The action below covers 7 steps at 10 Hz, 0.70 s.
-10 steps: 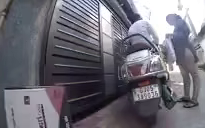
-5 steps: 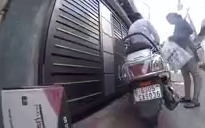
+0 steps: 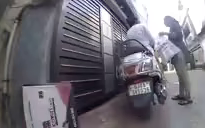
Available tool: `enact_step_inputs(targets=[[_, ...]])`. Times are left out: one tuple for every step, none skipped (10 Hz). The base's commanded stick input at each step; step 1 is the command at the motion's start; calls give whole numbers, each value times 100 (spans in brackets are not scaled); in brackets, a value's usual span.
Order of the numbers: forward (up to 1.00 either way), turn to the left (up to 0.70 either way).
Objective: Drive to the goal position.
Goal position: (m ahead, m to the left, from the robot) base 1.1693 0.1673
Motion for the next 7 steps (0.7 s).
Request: enact_step_inputs(targets=[[0,0],[0,0],[0,0],[0,0],[0,0],[0,0],[0,-49]])
